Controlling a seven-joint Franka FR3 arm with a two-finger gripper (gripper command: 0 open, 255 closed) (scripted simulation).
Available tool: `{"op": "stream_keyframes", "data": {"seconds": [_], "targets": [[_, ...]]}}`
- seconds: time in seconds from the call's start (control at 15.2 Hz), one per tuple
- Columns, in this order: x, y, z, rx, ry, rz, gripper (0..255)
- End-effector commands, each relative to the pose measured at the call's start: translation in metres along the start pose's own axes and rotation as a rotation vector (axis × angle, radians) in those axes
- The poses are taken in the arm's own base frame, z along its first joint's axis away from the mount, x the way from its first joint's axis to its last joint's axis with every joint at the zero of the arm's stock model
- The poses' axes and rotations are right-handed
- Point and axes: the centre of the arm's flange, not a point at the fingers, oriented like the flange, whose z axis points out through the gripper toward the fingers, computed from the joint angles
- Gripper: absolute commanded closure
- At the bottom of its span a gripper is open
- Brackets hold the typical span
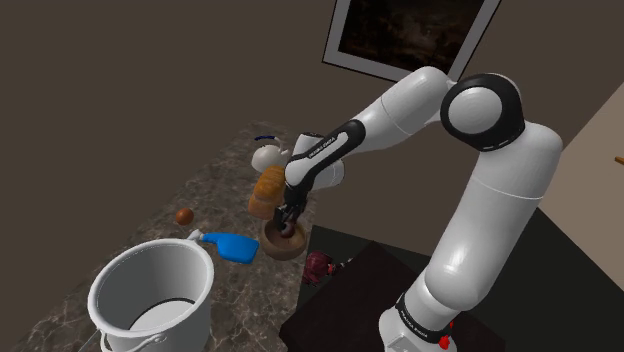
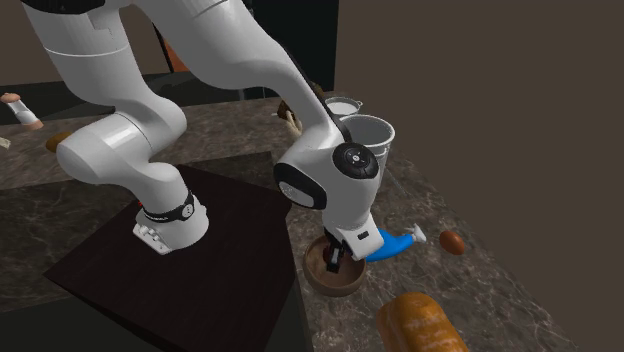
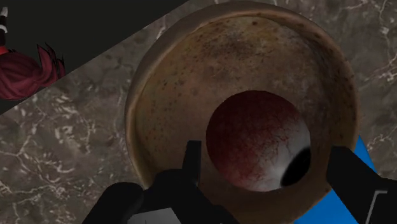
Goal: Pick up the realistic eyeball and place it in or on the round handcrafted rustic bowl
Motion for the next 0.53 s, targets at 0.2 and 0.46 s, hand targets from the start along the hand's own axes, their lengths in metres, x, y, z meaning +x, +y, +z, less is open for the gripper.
{"op": "stream_keyframes", "data": {"seconds": [0.2, 0.46], "targets": [[0.000, 0.000, 0.000, 0.000, 0.000, 0.000, 0], [0.000, 0.000, -0.040, 0.000, 0.000, 0.000, 0]]}}
